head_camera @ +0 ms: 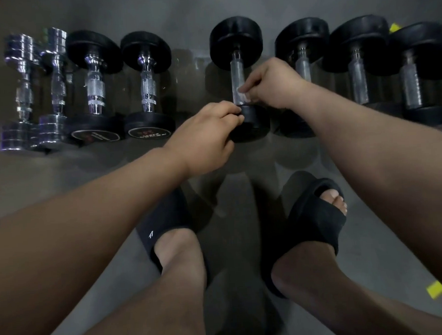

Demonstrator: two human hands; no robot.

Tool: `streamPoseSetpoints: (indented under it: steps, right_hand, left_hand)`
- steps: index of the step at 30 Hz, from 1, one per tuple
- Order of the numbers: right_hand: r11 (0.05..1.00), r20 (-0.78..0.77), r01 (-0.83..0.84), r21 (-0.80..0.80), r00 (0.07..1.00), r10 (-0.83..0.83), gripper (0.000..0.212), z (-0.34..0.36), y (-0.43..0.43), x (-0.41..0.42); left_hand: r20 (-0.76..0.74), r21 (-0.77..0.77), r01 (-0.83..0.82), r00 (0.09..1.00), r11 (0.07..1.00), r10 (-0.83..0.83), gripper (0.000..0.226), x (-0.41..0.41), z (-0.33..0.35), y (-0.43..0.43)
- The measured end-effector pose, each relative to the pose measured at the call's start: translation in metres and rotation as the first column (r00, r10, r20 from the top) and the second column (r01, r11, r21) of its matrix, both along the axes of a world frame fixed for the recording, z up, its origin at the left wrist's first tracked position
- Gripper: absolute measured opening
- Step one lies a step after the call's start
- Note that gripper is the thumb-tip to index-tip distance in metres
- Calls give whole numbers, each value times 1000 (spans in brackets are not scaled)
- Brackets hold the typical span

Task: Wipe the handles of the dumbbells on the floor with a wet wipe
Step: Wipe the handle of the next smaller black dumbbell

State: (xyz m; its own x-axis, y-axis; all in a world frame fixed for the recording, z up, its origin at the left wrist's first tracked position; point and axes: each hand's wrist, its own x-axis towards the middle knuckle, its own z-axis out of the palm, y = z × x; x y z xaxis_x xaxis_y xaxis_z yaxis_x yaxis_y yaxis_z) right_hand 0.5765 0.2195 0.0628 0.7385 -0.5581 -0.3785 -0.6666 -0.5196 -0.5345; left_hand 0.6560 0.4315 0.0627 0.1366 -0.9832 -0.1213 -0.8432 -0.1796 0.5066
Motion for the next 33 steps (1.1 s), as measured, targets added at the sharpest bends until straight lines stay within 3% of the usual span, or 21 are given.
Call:
streamPoseSetpoints:
  steps: [3,5,12,17,23,29,33]
  right_hand:
    - [990,-114,-129,52,984,134,13,5,1,-3]
    - [989,-112,-135,58,984,141,14,7,0,-3]
    - [991,112,121,53,986,-127,20,-18,-2,-4]
    - [991,60,33,133,997,-41,13,-16,-7,-11]
    - [986,215,166,32,962,-169,19,-26,-19,5]
    - [992,100,101,73,989,-108,20,-25,-29,-3]
    - [983,185,183,10,966,-182,21,-28,-39,9]
  left_hand:
    - [-15,9,-30,999,1000,30,50,-1,-1,1]
    - [-54,36,-66,996,997,68,50,-5,-2,1]
    - [-104,48,-89,990,995,94,55,0,-1,1]
    - [-96,33,-126,987,992,128,58,-4,2,-5]
    - [-102,-6,-47,994,999,46,57,1,-1,-12]
    - [-136,-51,-43,990,998,36,54,1,-1,-26]
    - [-182,-76,-126,977,989,111,48,-4,-7,-30]
